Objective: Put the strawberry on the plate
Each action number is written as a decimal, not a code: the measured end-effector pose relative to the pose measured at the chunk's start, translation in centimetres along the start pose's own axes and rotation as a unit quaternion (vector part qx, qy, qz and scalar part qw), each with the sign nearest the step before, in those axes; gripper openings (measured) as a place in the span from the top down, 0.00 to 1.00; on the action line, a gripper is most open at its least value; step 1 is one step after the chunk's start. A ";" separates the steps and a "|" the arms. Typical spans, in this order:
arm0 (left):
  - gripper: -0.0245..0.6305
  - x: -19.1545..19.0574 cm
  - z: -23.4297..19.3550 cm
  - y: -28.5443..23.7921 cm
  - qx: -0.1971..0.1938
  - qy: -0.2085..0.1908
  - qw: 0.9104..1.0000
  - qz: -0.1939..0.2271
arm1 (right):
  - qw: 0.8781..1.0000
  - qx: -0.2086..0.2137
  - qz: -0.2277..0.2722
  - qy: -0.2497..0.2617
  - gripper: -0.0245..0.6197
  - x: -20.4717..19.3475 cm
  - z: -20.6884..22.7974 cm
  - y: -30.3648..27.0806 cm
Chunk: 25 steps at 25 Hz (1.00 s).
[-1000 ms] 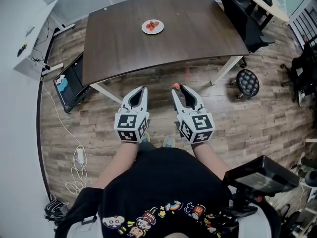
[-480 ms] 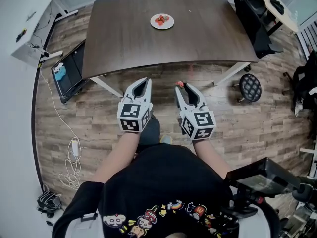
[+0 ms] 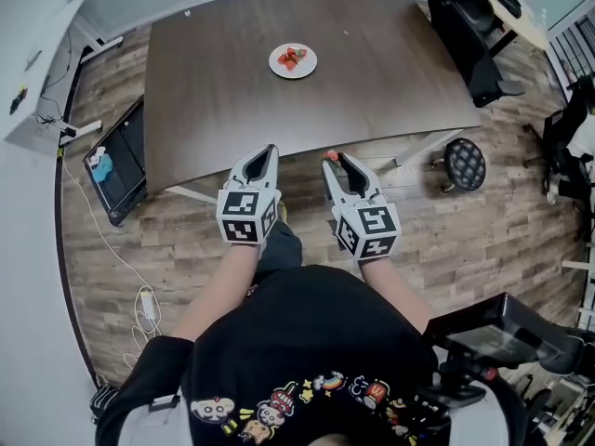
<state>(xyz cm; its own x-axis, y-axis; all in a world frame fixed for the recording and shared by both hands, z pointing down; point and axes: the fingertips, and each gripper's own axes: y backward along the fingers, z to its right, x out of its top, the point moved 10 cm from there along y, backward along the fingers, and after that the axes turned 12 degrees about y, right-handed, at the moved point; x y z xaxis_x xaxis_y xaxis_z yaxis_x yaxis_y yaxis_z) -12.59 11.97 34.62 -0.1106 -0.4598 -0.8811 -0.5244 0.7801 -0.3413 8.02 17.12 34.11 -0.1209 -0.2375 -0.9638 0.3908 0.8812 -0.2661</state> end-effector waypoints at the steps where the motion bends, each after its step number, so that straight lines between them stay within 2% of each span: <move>1: 0.96 0.5 -0.4 -0.7 -0.003 -0.001 1.000 -0.002 | 1.000 -0.003 -0.002 -0.001 0.76 0.3 0.2 -0.8; 14: 0.96 4.7 -7.0 -8.6 -0.033 0.009 0.999 -0.035 | 0.998 -0.037 -0.036 -0.019 0.76 1.8 2.0 -10.5; 25: 0.96 7.2 -10.1 -15.1 -0.086 0.000 0.995 -0.052 | 0.998 -0.050 -0.042 -0.016 0.76 3.4 2.9 -17.1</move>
<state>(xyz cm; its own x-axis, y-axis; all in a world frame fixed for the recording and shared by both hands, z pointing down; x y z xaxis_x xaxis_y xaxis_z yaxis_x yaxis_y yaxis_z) -13.98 -7.35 36.72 -0.0481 -0.5349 -0.8435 -0.6705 0.6433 -0.3696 3.61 0.05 35.34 -0.1200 -0.3227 -0.9389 0.2877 0.8938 -0.3440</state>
